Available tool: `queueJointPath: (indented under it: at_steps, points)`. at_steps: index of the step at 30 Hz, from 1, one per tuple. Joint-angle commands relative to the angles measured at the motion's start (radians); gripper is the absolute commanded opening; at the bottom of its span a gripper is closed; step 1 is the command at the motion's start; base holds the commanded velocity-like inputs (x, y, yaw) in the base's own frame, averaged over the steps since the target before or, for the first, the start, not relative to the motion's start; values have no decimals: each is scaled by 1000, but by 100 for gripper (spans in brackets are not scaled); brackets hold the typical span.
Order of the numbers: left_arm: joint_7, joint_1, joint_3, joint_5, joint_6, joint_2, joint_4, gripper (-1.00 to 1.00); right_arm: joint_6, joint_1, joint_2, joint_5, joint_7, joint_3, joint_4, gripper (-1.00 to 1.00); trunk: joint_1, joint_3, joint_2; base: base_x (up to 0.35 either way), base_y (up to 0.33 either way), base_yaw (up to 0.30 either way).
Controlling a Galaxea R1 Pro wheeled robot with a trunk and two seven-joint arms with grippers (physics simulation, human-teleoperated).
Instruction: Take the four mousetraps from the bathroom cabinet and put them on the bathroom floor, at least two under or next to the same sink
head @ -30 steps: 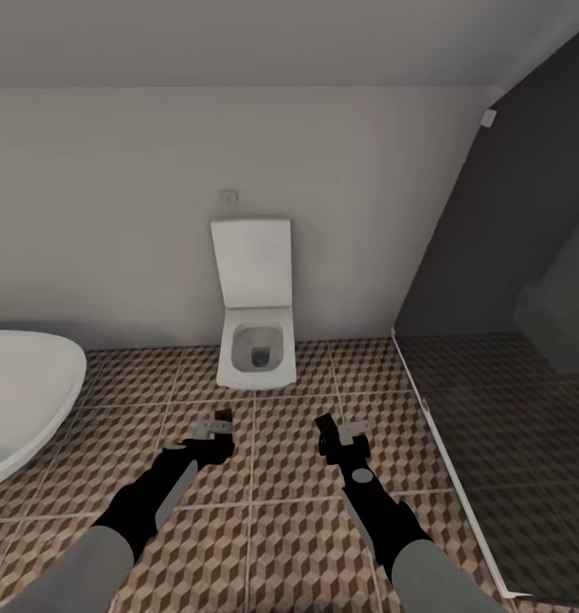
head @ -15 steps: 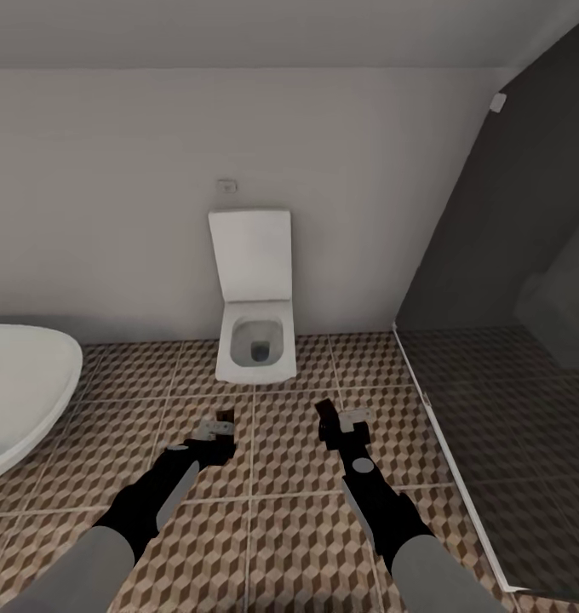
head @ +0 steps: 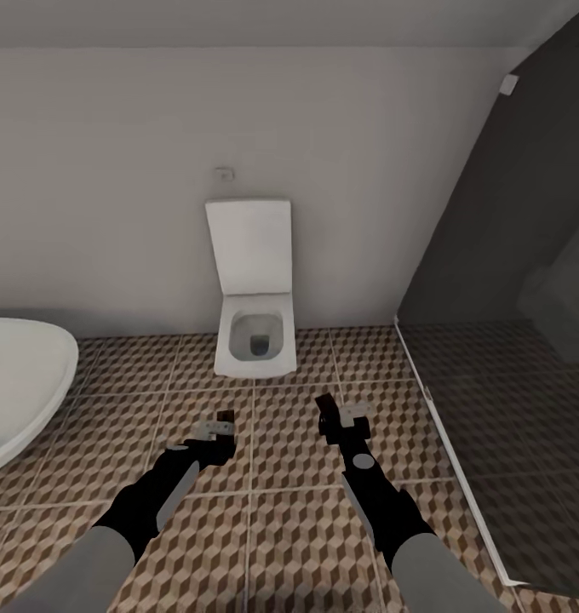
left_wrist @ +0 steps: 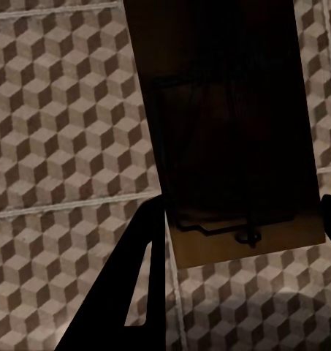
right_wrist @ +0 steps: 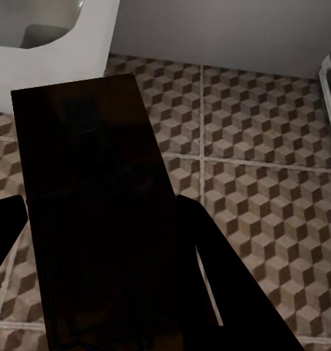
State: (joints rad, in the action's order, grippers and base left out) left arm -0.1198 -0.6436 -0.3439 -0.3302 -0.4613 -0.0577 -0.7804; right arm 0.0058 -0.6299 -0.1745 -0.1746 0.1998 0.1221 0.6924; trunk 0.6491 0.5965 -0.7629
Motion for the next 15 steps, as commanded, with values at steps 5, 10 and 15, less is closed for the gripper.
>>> queueJointPath:
  at_steps: [5, 10, 15]
  points:
    - [-8, -1, -6, -9, -4, -1, -2, -100, 0, -1, 0, -6, 7, 2, -1, -100, 19, 25, -36, 0, 0, 0]
    - [-9, -1, -6, -9, -4, -2, -2, -100, 0, -1, 0, -6, 7, 3, -1, -100, 39, 48, -71, 0, 0, 0]
    - [-9, -1, -6, -9, -5, -1, -2, -100, 0, -1, 0, -6, 7, 2, -1, -100, 58, 72, -106, 0, 0, 0]
